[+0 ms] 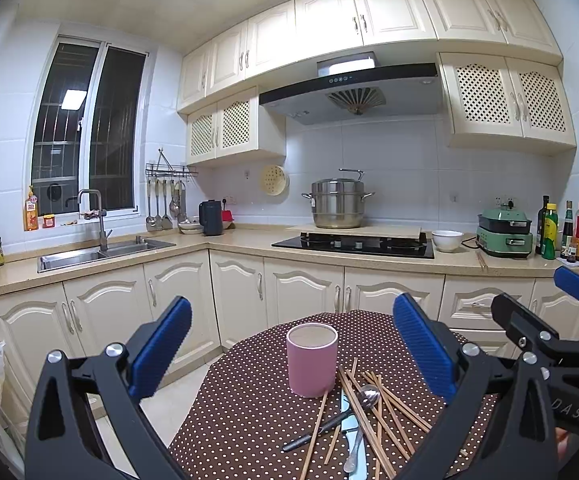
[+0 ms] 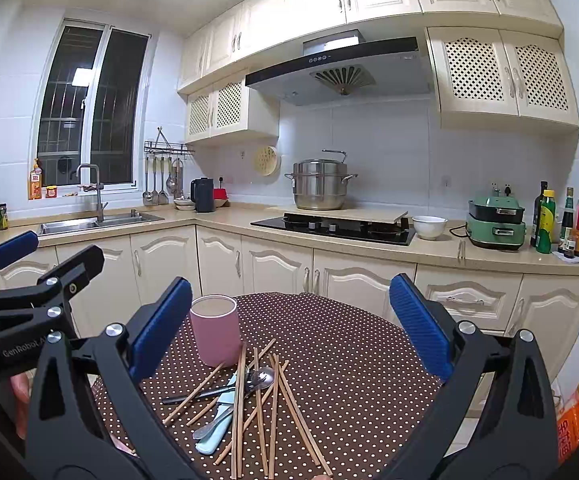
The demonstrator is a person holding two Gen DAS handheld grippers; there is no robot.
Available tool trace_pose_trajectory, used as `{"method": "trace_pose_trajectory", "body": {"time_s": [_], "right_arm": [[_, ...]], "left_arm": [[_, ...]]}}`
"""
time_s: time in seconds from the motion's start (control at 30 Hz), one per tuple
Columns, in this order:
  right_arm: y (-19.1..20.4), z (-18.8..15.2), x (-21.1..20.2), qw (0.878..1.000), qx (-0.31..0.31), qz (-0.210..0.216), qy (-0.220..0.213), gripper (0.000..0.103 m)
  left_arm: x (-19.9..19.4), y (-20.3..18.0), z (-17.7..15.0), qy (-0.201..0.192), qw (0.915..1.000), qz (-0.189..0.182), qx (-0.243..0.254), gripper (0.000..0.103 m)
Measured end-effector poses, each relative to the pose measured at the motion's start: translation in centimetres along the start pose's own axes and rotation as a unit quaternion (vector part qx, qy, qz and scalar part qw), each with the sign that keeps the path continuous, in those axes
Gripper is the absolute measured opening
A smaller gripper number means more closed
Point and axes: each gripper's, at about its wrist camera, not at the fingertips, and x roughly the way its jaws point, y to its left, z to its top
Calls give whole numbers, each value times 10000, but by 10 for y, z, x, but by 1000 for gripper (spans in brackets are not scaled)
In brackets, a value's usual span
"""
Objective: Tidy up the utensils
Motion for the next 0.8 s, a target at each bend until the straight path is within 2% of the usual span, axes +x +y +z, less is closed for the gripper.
{"method": "trace_pose_trajectory", "body": {"time_s": [0.8], "right_arm": [[2, 0, 1, 10000, 20, 12, 14, 97]], "left_arm": [[-4, 1, 1, -32, 10000, 20, 15, 99]]}}
